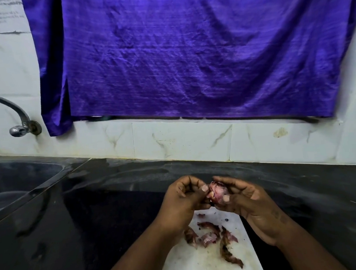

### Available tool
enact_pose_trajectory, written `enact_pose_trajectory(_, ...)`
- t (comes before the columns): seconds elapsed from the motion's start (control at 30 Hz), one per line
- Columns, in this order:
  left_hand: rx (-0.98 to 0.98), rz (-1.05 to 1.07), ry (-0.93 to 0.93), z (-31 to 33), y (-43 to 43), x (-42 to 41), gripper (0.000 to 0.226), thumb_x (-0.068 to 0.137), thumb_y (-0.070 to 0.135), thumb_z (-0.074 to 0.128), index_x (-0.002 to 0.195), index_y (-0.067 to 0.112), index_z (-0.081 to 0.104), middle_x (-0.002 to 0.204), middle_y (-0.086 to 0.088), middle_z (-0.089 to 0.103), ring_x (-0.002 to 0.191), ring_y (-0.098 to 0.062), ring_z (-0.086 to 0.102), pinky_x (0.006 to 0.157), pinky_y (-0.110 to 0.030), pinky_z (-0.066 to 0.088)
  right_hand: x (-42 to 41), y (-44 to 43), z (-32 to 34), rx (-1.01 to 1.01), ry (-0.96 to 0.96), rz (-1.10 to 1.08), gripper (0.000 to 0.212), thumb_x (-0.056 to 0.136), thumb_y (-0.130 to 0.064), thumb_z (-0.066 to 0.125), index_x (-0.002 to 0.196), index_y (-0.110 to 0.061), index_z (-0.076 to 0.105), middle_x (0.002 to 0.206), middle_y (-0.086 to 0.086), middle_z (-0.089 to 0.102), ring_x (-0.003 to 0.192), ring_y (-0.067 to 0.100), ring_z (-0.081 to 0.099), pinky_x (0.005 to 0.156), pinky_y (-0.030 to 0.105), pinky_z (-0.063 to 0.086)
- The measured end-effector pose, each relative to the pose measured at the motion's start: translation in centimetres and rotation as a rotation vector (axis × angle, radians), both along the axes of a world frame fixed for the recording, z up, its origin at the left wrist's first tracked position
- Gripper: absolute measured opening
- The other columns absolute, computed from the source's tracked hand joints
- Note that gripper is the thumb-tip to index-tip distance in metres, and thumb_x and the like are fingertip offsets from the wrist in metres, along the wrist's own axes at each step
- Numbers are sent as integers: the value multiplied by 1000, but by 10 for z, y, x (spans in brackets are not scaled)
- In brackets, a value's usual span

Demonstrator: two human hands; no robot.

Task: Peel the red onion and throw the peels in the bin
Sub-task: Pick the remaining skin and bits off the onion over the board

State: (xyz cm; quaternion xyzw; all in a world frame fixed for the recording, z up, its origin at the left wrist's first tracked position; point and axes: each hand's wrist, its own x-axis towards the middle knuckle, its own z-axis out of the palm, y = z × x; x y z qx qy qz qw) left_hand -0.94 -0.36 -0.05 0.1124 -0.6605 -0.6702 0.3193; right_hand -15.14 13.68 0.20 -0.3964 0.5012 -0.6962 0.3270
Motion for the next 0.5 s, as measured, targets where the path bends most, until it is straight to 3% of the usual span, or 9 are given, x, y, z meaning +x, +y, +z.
enact_pose_trajectory(0.1,-25,5,19,-1,-1,0,12,92,5,74,104,2,72,97,-22,76,83,-25,75,78,-30,63,1,0,1,7,10,-24,48,76,-2,74,123,-13,71,121,18,73,116,39,68,104,52,50)
enact_pose_trajectory(0.27,-63,22,3,-3,-2,0,6,93,0,72,88,3,74,83,-14,76,74,-18,73,70,-26,61,7,2,3,29,148,-79,44,73,-8,81,116,-15,72,113,9,77,108,27,73,94,41,59)
enact_pose_trajectory(0.5,47,-13,-36,-2,-2,-1,8,97,1,67,96,0,74,83,-14,74,73,-19,70,72,-29,61,1,1,-2,-41,205,-106,47,69,7,82,110,-13,72,117,9,75,112,27,70,92,33,58)
